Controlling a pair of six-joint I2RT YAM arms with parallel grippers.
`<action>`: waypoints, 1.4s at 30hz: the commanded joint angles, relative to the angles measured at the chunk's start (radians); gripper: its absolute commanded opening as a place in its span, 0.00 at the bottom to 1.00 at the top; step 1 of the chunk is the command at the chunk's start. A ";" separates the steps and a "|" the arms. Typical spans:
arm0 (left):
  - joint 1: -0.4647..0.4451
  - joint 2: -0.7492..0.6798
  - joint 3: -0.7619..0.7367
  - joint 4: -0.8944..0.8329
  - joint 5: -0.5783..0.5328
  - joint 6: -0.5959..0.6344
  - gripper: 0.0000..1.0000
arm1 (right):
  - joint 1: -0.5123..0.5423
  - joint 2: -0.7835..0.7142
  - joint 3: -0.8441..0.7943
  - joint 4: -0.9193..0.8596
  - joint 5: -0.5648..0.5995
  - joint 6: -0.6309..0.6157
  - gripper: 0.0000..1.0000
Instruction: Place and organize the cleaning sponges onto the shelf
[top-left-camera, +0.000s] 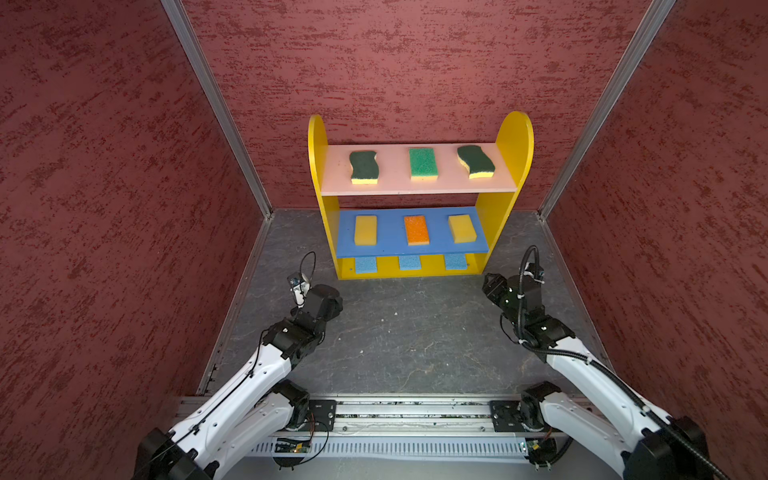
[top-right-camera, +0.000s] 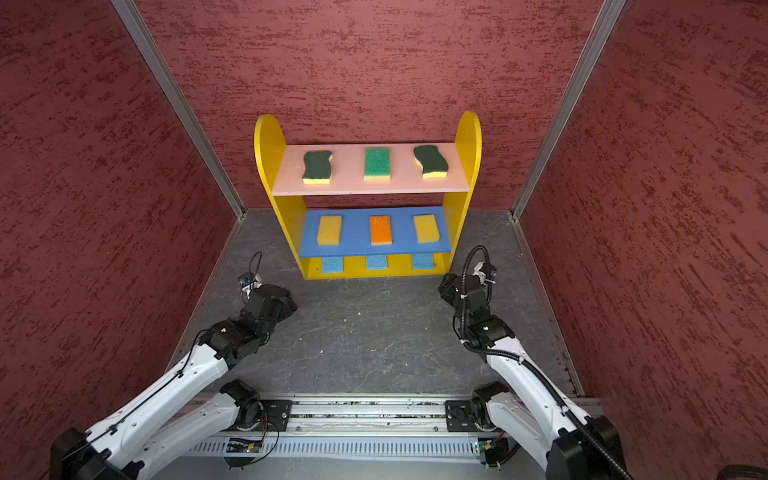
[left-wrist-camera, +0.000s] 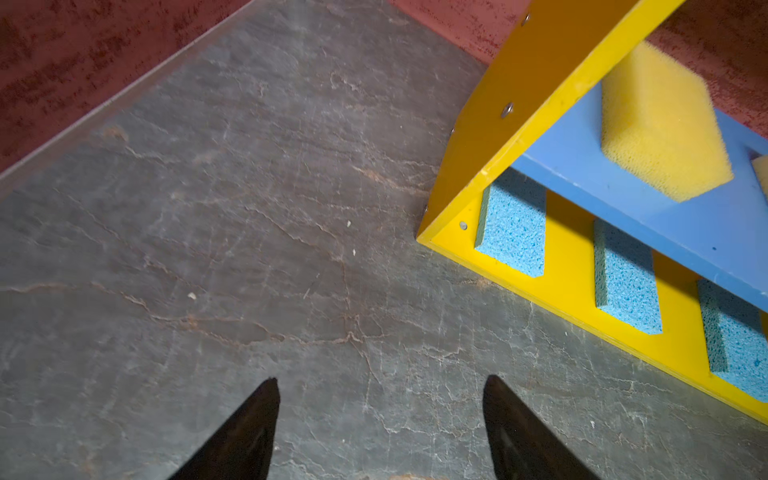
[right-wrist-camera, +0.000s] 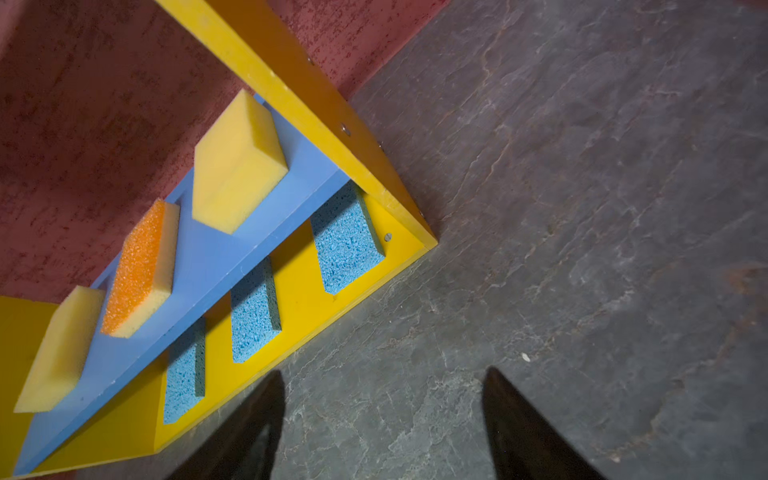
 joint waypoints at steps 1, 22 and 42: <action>0.081 -0.009 0.052 -0.024 0.060 0.164 0.99 | -0.039 0.001 0.059 -0.026 0.036 -0.131 0.85; 0.426 0.074 -0.112 0.482 -0.043 0.388 0.99 | -0.521 0.137 0.001 0.280 -0.094 -0.250 0.96; 0.470 0.526 -0.242 1.257 0.287 0.577 0.99 | -0.531 0.422 -0.260 1.035 -0.049 -0.475 0.99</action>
